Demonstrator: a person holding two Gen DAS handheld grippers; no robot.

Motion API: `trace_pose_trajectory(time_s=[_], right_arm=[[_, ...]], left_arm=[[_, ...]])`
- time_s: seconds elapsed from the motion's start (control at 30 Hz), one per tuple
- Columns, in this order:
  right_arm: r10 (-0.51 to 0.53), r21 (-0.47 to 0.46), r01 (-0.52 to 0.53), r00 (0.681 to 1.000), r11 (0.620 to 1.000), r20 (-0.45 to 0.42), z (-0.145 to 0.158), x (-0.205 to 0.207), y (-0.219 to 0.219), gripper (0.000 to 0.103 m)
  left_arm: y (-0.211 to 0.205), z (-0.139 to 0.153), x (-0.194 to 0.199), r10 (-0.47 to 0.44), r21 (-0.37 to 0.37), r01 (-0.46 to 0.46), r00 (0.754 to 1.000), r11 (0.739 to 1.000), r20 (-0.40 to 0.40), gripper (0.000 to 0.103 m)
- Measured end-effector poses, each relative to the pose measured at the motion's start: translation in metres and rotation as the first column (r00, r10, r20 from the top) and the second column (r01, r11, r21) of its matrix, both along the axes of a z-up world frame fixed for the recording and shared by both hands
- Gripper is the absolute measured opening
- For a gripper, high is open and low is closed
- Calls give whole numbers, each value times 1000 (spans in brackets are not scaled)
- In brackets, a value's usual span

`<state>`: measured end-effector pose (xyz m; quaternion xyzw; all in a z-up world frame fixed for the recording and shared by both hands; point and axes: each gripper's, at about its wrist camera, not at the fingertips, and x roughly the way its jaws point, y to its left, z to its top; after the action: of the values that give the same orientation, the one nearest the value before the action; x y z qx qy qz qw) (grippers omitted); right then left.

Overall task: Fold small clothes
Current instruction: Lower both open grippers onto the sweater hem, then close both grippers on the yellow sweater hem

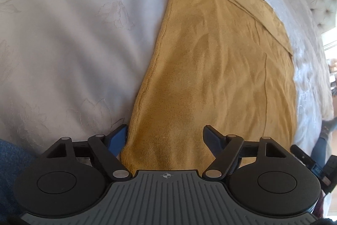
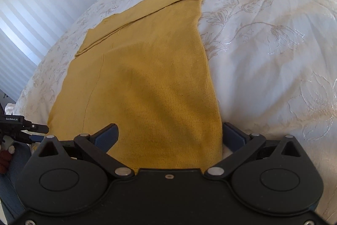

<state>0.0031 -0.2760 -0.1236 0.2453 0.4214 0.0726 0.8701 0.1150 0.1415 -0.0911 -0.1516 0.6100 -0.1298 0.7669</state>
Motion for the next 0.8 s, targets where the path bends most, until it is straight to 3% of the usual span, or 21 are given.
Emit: trace_pose_trajectory(time_s=[0.33,0.43,0.5,0.57,0.6,0.63,0.7,0.73,0.77,0.8], right_arm=[[-4,15,4,1000,1000,3,-1,1,-1,103],[-7,25,7,1000,1000,6,-1,0,-2,103],[-13,39,13,1000,999,5,-1,-1,-3,103],[-17,58,17,1000,998,5,0,-2,-6,103],[-19,68,19,1000,998,4,0,-2,-7,102],[-24,73,24,1000,997,4,0,-3,-8,99],[-34,71,34,999,997,2,2,-5,-10,58],[-40,79,40,999,996,-3,2,-6,-12,46],[-46,105,47,999,993,-8,0,-7,-15,21],[-49,129,49,999,990,-7,-2,-7,-16,19]], left_arm=[[-14,-5,11,-22,38,21,999,999,29,77],[-24,-5,13,-69,61,66,997,996,38,83],[-28,-3,14,-98,80,95,994,992,39,81],[-28,0,12,-108,109,101,993,989,55,57],[-28,2,11,-99,124,90,993,988,66,36],[-26,3,10,-91,114,82,993,990,70,25],[-21,4,8,-69,64,64,994,996,87,14],[-19,5,6,-54,50,49,993,998,102,11],[-17,6,4,-47,37,43,992,998,117,10],[-15,9,2,-40,25,37,990,999,137,9]])
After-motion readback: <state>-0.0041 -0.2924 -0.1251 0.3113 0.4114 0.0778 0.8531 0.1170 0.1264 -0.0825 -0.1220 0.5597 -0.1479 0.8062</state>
